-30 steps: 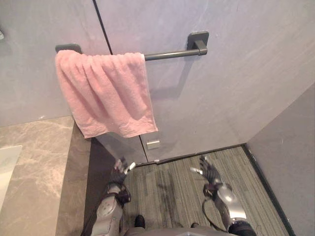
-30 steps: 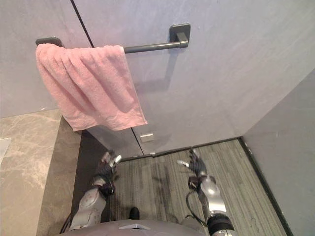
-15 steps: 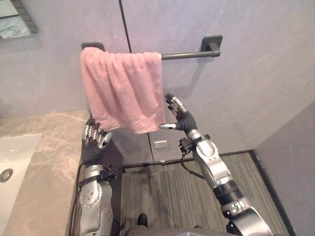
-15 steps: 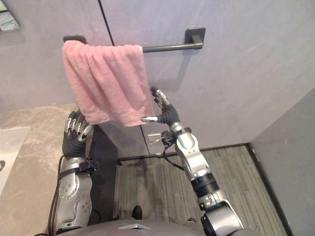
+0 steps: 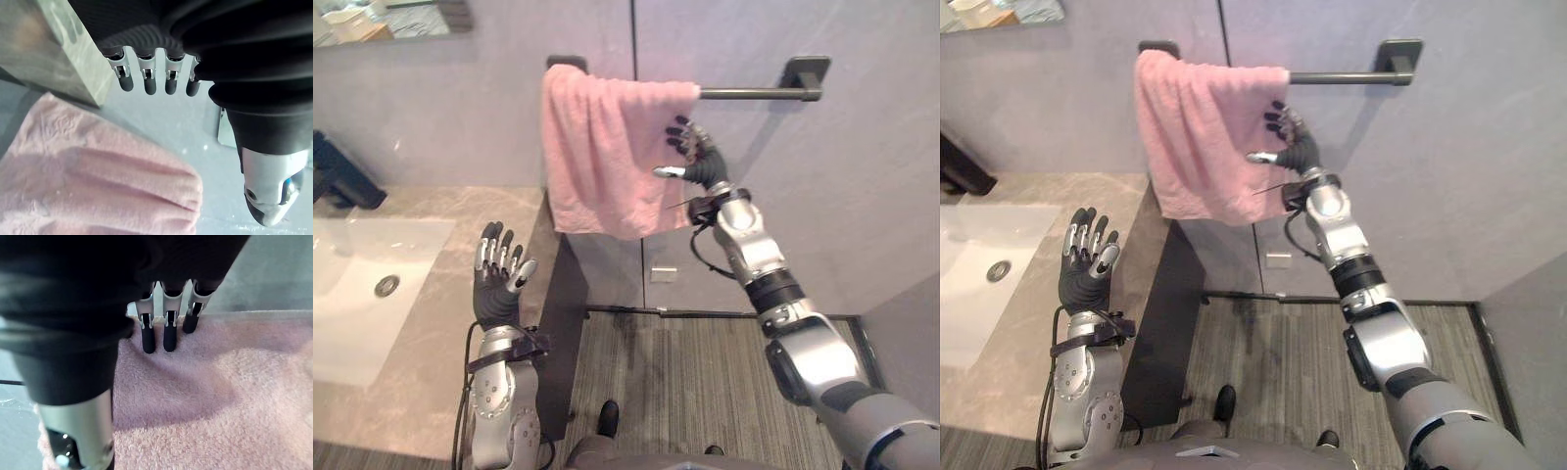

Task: Organize washtable

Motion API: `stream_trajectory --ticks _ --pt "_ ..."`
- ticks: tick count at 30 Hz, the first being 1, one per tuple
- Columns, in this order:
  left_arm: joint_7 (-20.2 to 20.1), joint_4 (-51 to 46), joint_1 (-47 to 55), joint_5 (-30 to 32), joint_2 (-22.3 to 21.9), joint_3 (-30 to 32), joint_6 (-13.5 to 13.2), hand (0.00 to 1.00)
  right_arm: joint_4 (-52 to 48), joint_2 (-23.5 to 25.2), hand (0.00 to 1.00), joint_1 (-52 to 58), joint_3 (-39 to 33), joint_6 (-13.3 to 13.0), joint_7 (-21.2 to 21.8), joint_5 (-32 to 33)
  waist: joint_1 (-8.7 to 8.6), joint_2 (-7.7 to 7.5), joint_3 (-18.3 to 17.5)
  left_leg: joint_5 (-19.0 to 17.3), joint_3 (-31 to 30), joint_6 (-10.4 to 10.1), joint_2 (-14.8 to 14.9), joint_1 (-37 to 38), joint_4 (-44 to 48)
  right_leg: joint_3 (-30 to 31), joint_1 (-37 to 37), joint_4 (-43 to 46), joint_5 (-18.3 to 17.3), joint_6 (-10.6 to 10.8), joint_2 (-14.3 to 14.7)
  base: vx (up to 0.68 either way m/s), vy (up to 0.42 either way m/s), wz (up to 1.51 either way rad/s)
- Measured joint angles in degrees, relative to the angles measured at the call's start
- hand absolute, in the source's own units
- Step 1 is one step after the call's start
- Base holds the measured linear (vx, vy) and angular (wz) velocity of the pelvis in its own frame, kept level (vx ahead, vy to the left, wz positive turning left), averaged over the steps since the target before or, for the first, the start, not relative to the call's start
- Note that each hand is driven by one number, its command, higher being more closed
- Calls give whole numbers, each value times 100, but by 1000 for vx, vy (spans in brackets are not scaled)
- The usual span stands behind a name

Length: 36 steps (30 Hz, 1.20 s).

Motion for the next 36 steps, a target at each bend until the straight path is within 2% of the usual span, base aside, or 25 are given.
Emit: stream_trajectory --ticks 3,6,8,11,14,18,23,27,30,32,36 --pt "3 0 18 -1 0 6 -2 0 -159 -30 0 28 -69 14 -98 -11 10 43 69 46 -89 10 -4 -113 -1 -103 -57 2 1 2 7 -52 21 21" --pt "-2 2 27 -1 0 24 2 0 -812 -19 0 425 -199 17 -133 -53 13 47 112 78 -131 28 -26 -181 -1 -151 -79 -24 8 12 -4 -24 24 10" --pt "-5 26 46 0 0 22 4 0 -1547 32 0 1112 -244 0 -121 -54 1 0 148 96 -115 34 -48 -175 -1 -142 -77 -27 12 18 -29 0 0 0" --pt "-36 66 152 10 -13 17 38 0 -2074 139 0 2002 -243 3 47 -55 -38 -49 181 98 -4 33 -50 -132 -1 -70 -80 -27 41 19 -40 18 4 -11" --pt "-105 212 314 30 -50 19 62 0 -2291 250 0 2590 -242 6 243 -52 -130 -53 186 97 217 33 -37 -43 -3 89 -85 -27 55 21 -45 -3 4 -25" --pt "-218 297 412 42 -136 14 82 0 -2353 210 0 2687 -264 -1 375 -49 -199 -72 206 91 372 32 30 -35 -3 225 -171 -59 96 6 3 -53 5 -26" --pt "-235 312 419 45 -115 35 81 0 -2344 200 0 2679 -273 -3 352 -54 -158 -150 255 71 492 60 18 7 -4 343 -168 -107 136 5 -16 -33 28 -11" --pt "-233 315 437 40 -103 34 81 0 -2014 173 0 2327 -429 1 287 -56 -140 -199 280 72 484 62 1 -38 -4 336 -169 -193 190 32 -18 0 0 0" --pt "-233 320 434 27 6 -114 78 0 -1047 -231 0 1279 -549 25 126 -55 -80 -199 283 82 447 67 -1 -90 -3 335 -160 -288 324 44 -1 -6 2 4" --pt "-240 321 416 23 184 -348 73 0 -427 -580 0 449 -838 23 -20 -37 20 -194 287 105 360 60 0 -162 -2 264 -160 -348 352 34 21 -4 -12 16" --pt "-245 353 374 -105 365 -496 73 0 319 -924 0 -414 -1072 16 -223 21 47 -187 300 172 169 43 0 -317 -1 55 -161 -413 394 25 65 11 -21 25"
